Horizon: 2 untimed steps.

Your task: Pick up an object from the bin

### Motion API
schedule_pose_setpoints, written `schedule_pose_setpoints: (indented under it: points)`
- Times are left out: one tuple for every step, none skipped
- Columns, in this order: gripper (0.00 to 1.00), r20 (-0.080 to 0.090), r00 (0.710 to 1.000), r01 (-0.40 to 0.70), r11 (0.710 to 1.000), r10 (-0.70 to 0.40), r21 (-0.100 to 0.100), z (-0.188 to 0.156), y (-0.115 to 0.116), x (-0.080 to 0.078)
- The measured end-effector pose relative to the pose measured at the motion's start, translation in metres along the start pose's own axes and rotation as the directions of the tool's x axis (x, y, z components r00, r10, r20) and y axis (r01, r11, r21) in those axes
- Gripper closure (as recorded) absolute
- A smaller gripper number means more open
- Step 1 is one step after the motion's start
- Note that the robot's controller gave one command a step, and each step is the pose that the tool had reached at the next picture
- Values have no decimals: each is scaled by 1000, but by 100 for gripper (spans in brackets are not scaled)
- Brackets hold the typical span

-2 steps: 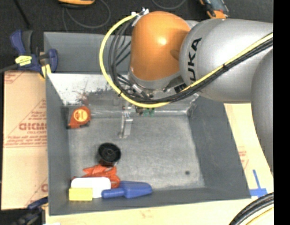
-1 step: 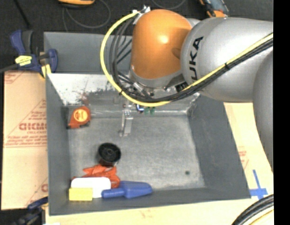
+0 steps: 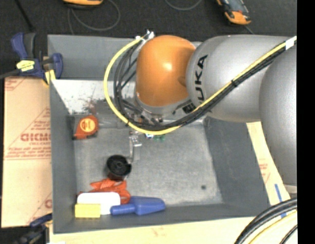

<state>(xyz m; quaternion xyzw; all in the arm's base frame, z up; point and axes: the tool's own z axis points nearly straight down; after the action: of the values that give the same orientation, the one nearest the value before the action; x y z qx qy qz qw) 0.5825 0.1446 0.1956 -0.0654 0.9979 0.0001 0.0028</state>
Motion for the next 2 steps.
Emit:
schedule_pose_setpoints:
  points:
    - [0, -3, 952, 306, 952, -306, -1, 28, 24, 33]
    - [0, -4, 919, 394, 919, -394, -1, 52, 18, 35]
